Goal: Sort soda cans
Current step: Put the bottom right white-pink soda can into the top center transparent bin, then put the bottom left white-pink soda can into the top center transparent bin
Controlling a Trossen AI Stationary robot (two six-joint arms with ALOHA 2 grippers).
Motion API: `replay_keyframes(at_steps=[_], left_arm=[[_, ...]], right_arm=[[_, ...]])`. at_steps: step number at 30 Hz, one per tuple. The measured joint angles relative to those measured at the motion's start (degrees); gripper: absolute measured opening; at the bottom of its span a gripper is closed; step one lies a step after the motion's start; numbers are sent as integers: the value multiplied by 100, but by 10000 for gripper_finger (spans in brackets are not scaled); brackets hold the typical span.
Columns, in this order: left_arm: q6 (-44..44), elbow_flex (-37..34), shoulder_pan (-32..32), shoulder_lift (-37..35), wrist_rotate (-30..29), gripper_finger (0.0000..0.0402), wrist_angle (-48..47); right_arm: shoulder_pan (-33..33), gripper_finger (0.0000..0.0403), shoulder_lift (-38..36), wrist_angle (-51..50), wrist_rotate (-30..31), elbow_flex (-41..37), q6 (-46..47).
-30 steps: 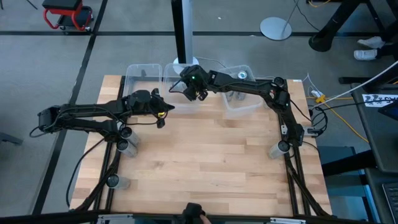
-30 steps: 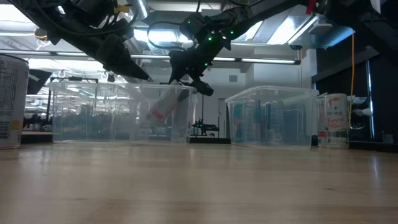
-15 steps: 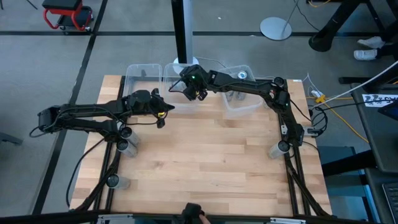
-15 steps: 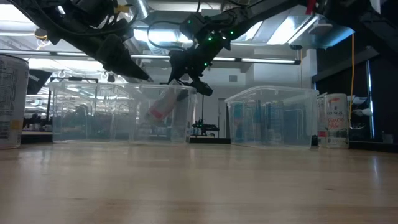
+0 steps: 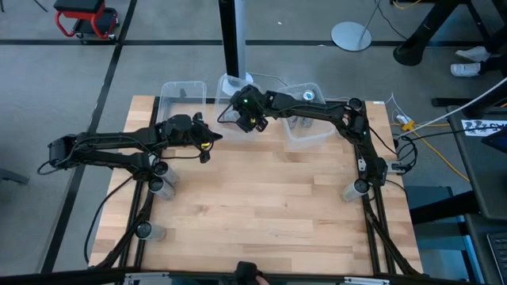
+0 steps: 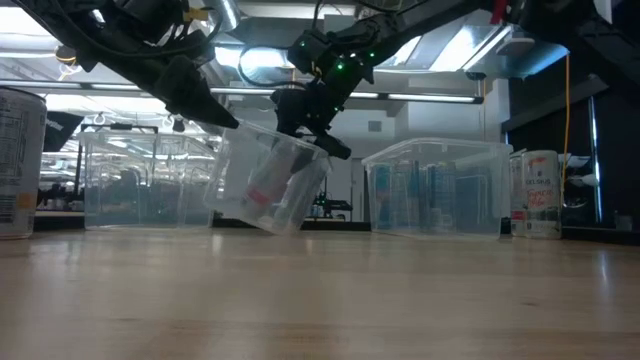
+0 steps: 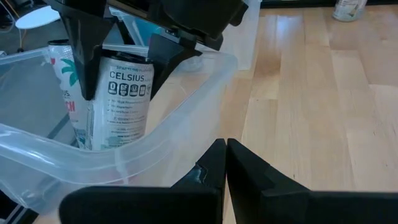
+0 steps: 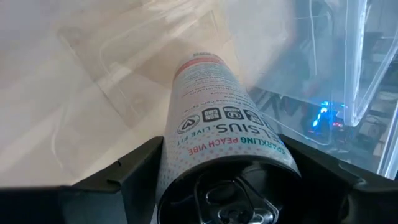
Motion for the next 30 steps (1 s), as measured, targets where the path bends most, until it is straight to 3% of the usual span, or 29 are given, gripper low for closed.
replay_keyframes(at_steps=[19, 30], left_arm=[[26, 0, -2, 0, 2, 5, -20], [26, 0, -1, 0, 2, 5, -42]], right_arm=[[0, 290, 0, 274, -114, -2, 208], [-2, 356, -7, 487, 196, 7, 233]])
